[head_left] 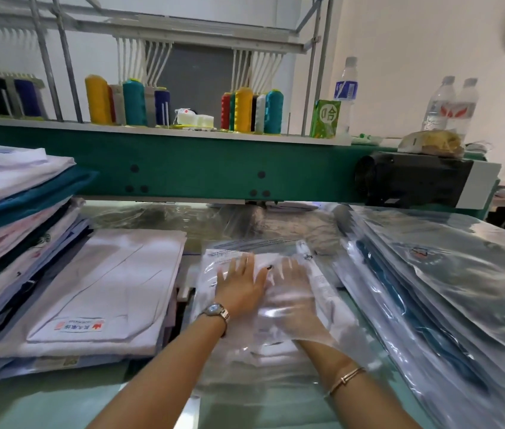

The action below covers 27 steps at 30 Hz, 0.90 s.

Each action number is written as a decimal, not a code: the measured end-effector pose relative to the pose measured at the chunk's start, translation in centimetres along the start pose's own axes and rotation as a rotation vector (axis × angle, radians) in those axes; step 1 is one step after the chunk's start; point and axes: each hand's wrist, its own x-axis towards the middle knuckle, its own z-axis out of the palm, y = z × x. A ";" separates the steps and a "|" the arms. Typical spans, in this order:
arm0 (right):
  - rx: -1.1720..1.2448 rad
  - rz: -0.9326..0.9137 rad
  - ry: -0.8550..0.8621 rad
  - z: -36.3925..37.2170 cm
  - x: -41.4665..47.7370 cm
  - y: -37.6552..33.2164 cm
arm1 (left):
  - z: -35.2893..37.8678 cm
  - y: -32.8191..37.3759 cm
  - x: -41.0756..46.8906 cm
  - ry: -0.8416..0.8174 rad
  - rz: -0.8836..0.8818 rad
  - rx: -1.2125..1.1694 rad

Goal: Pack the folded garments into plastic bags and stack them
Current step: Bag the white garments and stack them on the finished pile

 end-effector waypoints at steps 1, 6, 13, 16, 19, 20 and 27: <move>0.117 0.027 -0.006 0.0 -0.3 0.2 | 1.1 -0.6 0.2 -0.004 -0.028 0.020; 0.458 0.221 -0.035 1.6 0.9 1.0 | 3.4 -3.1 0.6 -0.014 -0.075 0.102; 0.668 0.348 -0.056 2.3 2.0 2.0 | 3.7 -4.2 0.7 0.012 -0.102 0.103; 0.717 0.321 -0.023 2.7 2.0 2.4 | 3.7 -4.0 0.6 -0.003 -0.098 0.089; 0.649 0.329 -0.016 3.0 2.0 2.4 | 3.9 -4.2 0.3 -0.015 -0.104 0.089; 0.594 0.323 -0.051 2.8 2.1 2.3 | 3.8 -4.1 0.3 -0.010 -0.108 0.097; 0.184 0.120 -0.190 0.0 -4.8 0.4 | 3.5 -3.6 0.2 -0.024 -0.121 0.136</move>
